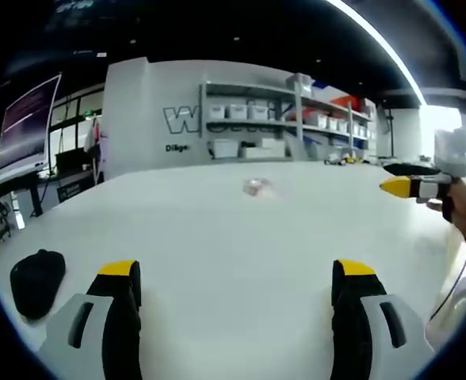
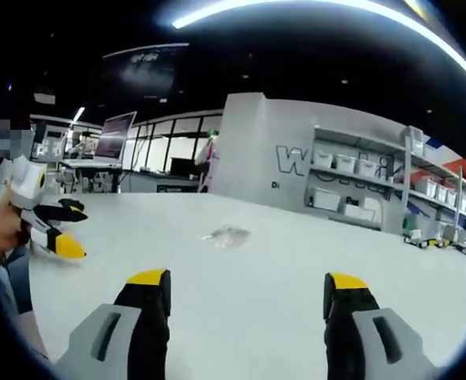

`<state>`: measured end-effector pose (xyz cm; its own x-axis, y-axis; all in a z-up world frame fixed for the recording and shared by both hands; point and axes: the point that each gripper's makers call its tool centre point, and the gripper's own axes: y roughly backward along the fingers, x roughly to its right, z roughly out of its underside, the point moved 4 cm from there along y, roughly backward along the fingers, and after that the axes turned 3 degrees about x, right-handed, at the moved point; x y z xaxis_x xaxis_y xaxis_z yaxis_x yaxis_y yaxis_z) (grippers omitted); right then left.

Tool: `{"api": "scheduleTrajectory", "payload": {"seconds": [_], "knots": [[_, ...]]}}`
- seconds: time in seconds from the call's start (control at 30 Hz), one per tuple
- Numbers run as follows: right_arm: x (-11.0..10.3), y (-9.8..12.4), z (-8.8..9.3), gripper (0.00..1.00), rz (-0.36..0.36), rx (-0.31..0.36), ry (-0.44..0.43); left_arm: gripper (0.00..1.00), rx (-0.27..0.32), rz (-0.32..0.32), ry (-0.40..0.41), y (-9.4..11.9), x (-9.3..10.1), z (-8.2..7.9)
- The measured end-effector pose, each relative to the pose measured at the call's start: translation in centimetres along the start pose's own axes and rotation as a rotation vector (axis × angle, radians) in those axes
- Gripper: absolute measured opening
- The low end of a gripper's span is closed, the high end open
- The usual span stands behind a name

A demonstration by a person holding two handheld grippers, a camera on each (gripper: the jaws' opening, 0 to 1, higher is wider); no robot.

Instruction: Open the resealable bag by pulling the two sides of the seal apart until the entire bag opening is separated and visibly accessible.

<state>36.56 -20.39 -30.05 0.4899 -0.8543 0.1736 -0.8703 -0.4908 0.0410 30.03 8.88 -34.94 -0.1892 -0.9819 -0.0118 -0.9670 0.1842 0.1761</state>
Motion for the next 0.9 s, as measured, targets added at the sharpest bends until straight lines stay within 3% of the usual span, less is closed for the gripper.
{"api": "scheduleTrajectory", "payload": {"seconds": [0.9], "knots": [[0.9, -3.1, -0.3, 0.71, -0.084, -0.022, 0.029, 1.0, -0.002, 0.003, 0.005, -0.2, 0.3, 0.1]]}}
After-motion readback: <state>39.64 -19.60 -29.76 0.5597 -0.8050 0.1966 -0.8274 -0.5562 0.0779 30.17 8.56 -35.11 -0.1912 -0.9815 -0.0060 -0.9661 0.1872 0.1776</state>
